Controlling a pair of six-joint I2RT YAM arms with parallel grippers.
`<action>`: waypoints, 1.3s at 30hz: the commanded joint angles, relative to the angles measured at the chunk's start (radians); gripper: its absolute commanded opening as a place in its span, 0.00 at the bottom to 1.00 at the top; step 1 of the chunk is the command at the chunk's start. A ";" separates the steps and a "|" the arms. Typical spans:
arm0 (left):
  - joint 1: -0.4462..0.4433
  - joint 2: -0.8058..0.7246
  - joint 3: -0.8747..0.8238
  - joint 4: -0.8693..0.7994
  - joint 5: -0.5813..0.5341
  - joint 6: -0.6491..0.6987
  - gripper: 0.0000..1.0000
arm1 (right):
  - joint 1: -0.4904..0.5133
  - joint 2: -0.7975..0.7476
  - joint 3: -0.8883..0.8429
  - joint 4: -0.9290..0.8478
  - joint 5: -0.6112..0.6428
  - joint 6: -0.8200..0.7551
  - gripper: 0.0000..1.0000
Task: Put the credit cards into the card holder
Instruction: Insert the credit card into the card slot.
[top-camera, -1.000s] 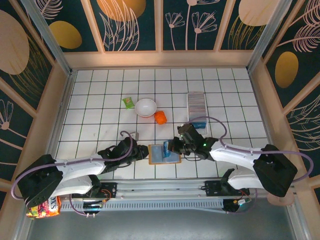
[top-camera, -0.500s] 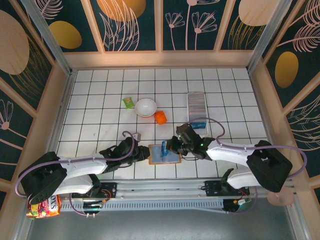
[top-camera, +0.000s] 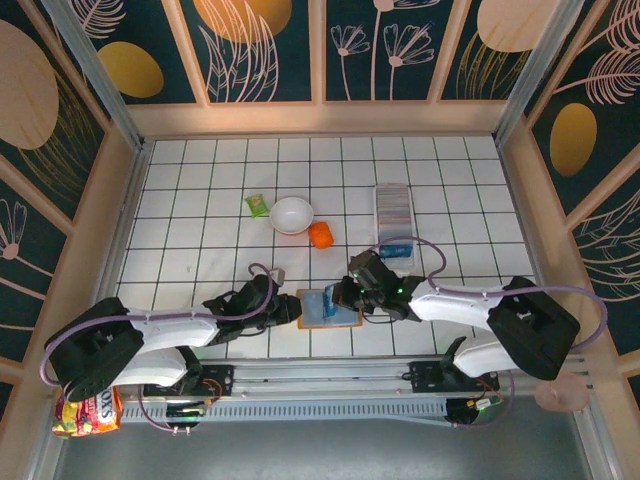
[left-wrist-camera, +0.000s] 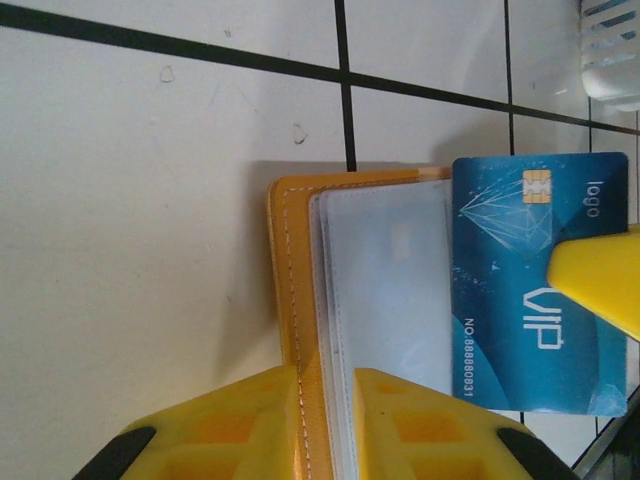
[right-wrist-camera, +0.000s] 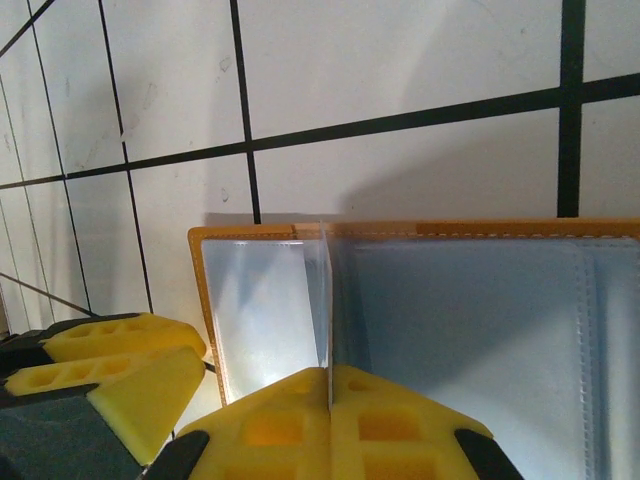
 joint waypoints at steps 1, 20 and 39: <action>-0.005 0.016 -0.001 0.031 0.019 -0.006 0.21 | 0.012 -0.050 -0.008 0.017 0.031 -0.026 0.00; -0.005 0.035 0.002 0.036 0.025 -0.014 0.22 | 0.013 -0.018 -0.034 0.056 0.021 -0.044 0.00; -0.004 0.063 0.001 0.059 0.026 -0.023 0.21 | 0.018 0.008 -0.056 0.132 -0.035 -0.017 0.00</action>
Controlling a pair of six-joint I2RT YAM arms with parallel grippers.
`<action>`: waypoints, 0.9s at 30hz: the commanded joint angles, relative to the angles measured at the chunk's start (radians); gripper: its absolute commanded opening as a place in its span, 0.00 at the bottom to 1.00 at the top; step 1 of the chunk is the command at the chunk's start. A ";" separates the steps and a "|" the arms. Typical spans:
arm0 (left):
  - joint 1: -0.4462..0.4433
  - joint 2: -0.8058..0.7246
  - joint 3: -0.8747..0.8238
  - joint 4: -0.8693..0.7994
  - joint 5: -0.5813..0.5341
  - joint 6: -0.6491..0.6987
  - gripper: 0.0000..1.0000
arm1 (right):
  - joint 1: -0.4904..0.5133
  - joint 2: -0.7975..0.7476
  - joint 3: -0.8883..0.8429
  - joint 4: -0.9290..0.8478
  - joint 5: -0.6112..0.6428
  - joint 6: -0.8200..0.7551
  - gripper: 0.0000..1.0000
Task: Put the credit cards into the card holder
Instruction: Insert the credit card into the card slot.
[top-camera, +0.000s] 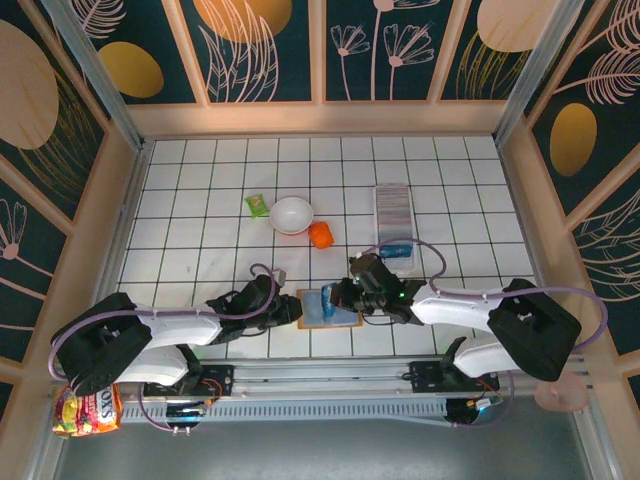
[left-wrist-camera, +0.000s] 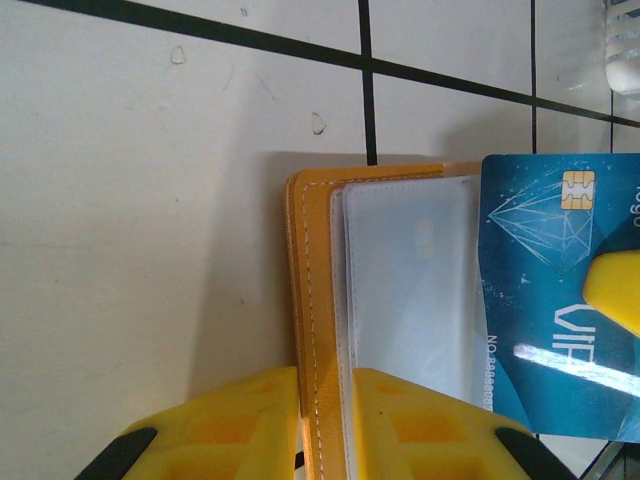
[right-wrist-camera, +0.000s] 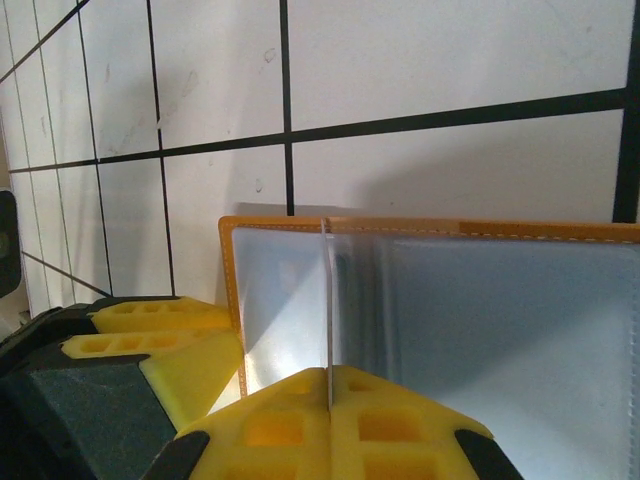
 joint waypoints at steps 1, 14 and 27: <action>-0.005 0.019 0.002 0.028 0.017 -0.013 0.21 | 0.009 0.013 -0.021 0.042 -0.019 0.015 0.00; -0.005 0.020 0.000 0.021 0.015 -0.010 0.20 | 0.022 -0.018 -0.056 0.030 0.026 0.110 0.00; -0.006 0.021 0.001 0.027 0.019 -0.012 0.20 | 0.035 0.046 -0.043 0.128 -0.055 0.104 0.00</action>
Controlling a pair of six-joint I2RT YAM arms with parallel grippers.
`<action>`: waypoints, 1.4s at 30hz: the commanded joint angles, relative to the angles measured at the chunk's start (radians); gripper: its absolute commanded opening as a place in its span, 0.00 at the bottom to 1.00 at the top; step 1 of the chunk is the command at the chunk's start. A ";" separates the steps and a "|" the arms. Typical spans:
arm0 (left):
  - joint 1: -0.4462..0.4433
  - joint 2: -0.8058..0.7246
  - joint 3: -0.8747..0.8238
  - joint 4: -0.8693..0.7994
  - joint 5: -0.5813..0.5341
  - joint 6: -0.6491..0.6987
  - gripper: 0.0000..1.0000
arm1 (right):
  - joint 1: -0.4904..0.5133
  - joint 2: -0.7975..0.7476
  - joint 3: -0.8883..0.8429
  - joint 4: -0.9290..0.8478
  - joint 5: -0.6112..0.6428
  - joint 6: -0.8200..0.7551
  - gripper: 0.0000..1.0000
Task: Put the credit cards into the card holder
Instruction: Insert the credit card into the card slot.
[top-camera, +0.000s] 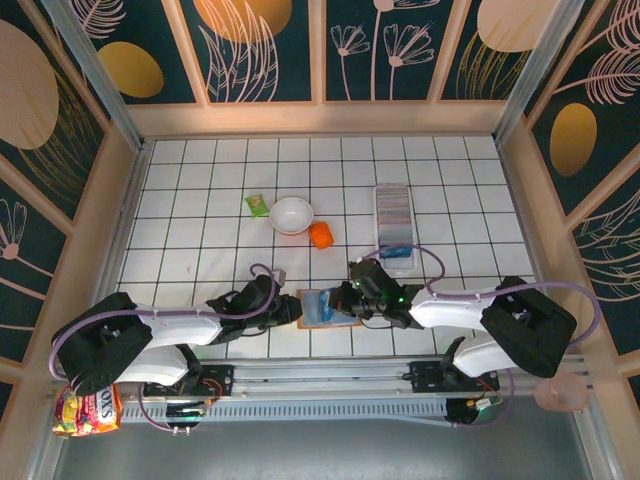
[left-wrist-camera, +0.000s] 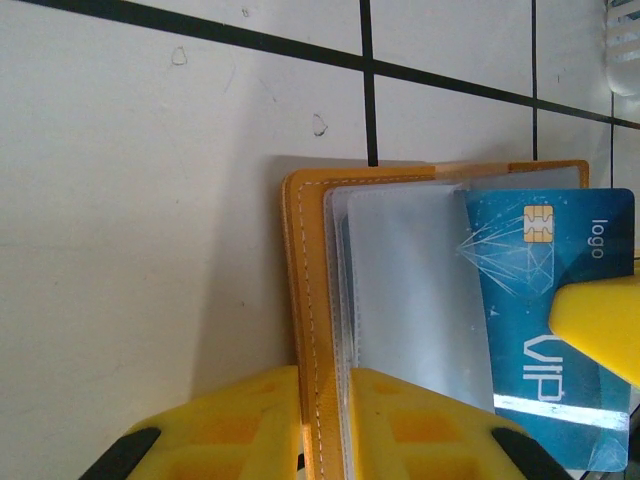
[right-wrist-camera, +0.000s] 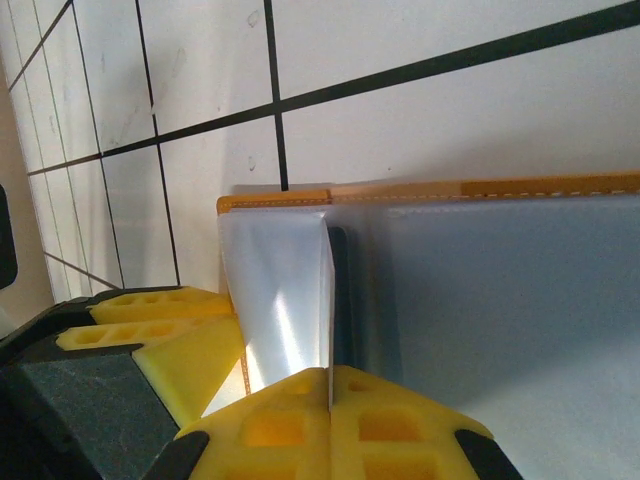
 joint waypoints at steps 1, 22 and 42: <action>-0.005 0.020 0.001 0.023 0.020 -0.008 0.20 | 0.013 0.017 -0.002 0.037 -0.038 0.023 0.00; -0.005 0.025 -0.004 0.038 0.021 -0.007 0.18 | 0.039 -0.025 -0.035 0.142 -0.075 -0.024 0.00; -0.005 0.041 -0.010 0.068 0.046 0.002 0.17 | 0.044 -0.117 0.019 -0.183 0.152 -0.039 0.35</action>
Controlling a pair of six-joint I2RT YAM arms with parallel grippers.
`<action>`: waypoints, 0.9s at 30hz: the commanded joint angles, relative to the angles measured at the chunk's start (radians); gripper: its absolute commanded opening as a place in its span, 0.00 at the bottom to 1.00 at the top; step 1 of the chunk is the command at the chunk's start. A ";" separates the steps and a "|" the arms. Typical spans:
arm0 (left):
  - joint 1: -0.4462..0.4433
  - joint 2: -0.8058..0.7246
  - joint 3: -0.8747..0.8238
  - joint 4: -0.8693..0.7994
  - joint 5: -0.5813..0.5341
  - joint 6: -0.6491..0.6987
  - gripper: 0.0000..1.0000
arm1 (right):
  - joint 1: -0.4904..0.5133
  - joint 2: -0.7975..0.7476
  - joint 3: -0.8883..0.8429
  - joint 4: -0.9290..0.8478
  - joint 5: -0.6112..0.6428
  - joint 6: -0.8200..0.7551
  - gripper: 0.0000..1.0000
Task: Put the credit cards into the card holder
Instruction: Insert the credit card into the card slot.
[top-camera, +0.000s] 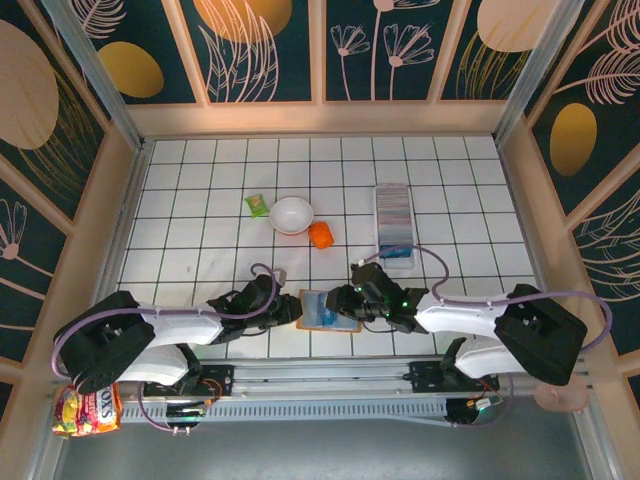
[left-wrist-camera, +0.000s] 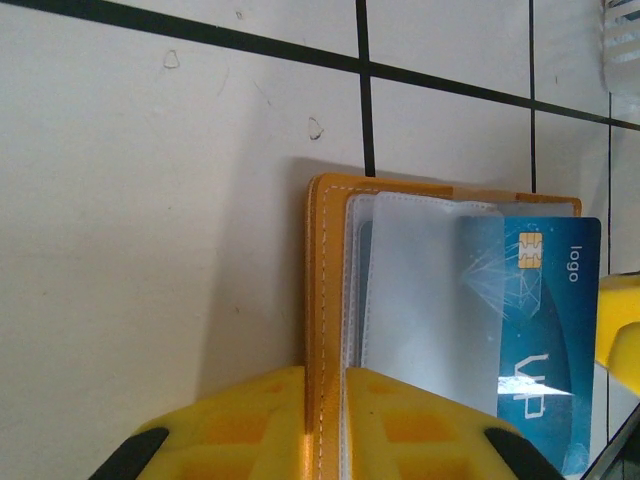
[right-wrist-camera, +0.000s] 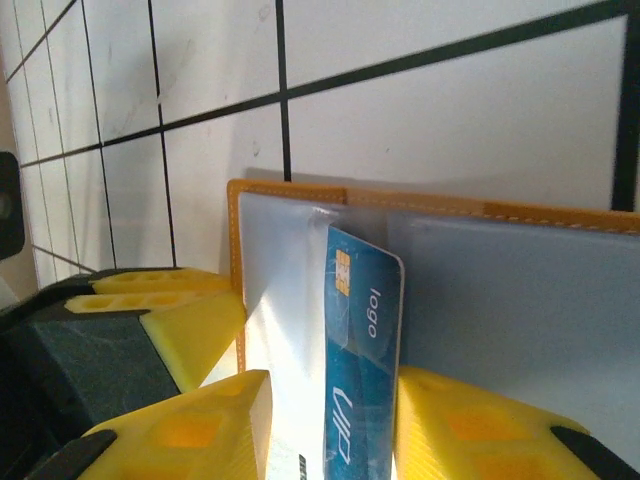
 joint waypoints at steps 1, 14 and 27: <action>-0.006 0.027 -0.012 0.048 0.041 0.001 0.17 | 0.008 -0.028 0.029 -0.098 0.073 -0.020 0.35; -0.005 0.004 -0.026 0.056 0.032 -0.006 0.14 | 0.065 0.157 0.151 -0.105 0.043 -0.044 0.03; -0.005 -0.040 -0.035 0.034 0.026 0.004 0.14 | 0.072 0.064 0.134 -0.231 0.148 -0.006 0.31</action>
